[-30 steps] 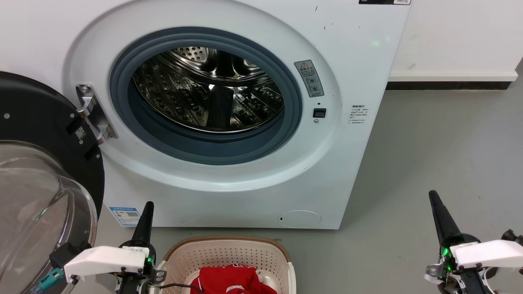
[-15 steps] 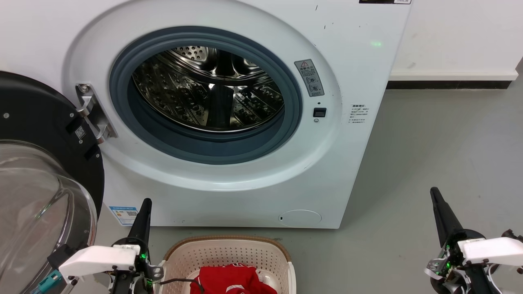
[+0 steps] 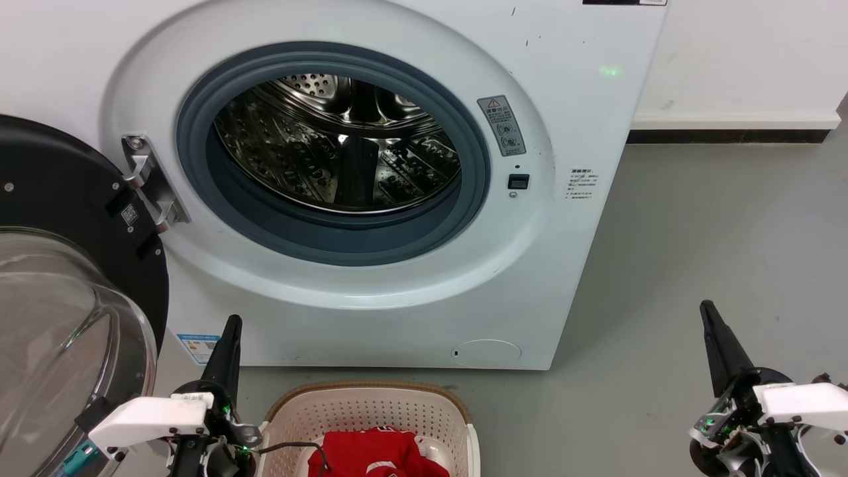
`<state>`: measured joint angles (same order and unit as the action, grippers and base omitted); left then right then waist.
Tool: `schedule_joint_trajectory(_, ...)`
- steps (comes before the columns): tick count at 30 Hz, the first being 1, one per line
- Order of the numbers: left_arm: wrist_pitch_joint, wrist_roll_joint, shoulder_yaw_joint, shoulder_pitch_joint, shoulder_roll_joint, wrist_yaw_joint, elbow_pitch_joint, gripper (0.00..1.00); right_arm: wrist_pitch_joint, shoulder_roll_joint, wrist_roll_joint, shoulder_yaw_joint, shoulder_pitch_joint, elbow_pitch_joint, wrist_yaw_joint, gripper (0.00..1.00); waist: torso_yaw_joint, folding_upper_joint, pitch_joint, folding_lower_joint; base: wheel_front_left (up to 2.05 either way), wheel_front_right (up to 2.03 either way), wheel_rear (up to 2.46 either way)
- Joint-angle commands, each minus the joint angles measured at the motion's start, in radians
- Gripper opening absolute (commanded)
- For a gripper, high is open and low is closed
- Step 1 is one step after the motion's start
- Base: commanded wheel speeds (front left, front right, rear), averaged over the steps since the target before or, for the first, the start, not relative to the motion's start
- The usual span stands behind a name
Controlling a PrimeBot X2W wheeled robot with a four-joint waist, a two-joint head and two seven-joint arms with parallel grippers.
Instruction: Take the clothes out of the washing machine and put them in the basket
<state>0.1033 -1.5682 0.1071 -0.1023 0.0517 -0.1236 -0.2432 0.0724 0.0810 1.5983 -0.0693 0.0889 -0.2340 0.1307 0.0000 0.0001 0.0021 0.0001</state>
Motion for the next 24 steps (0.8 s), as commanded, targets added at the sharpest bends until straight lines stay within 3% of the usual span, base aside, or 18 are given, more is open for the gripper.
schedule_joint_trajectory(1, 0.008, -0.018, 0.006, -0.008, -0.002, -0.007, -0.002, 0.00, 0.008, -0.002, 0.022, -0.003, 0.020, -0.005, 0.000, 0.00, 0.000, -0.0001, 0.000, -0.0001, 0.00, 0.00, 0.00)
schedule_joint_trajectory(24, 0.014, -0.045, 0.010, -0.009, -0.002, -0.011, -0.003, 0.00, 0.018, -0.009, 0.039, -0.014, 0.024, -0.012, 0.000, 0.00, 0.000, -0.0001, 0.001, -0.0001, 0.00, 0.00, 0.00)
